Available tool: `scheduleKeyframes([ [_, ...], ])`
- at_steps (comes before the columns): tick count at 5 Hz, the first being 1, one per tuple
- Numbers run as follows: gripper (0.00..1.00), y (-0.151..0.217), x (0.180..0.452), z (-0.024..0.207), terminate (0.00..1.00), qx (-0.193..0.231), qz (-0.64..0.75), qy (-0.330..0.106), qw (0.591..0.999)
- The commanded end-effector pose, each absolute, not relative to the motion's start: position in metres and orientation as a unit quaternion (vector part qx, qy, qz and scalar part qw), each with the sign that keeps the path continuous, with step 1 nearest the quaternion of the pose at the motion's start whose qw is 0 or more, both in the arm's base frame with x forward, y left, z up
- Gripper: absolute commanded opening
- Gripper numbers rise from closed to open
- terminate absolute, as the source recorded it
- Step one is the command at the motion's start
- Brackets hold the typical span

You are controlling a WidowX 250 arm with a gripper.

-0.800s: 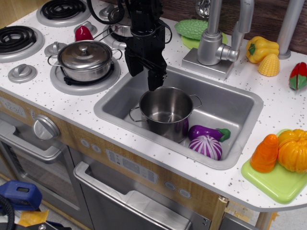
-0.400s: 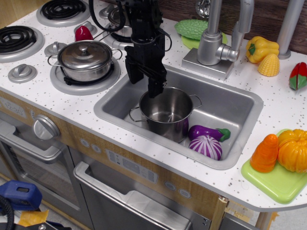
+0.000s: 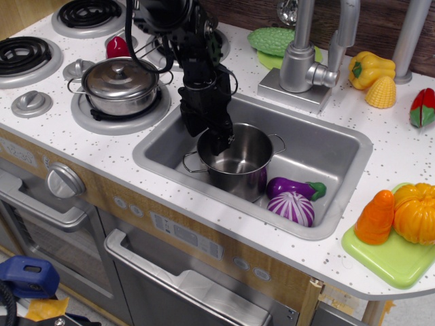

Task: Pick up pot from sink

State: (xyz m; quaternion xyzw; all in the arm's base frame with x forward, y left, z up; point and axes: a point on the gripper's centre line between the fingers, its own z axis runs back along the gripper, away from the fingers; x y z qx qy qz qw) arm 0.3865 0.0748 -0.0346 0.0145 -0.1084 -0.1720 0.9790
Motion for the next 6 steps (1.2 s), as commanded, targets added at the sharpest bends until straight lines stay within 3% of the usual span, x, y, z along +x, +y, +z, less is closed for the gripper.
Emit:
scheduleKeyframes([
  [1,0.0,0.075,0.386,-0.023,0.0,0.03,-0.157,-0.114,0.981],
  [4,0.0,0.083,0.381,0.077,0.0,0.068,-0.175,-0.046,0.981],
  [5,0.0,0.088,0.388,0.094,0.0,0.074,-0.191,-0.042,0.978],
  [6,0.0,0.09,0.393,0.094,1.0,0.089,-0.207,-0.049,0.973],
])
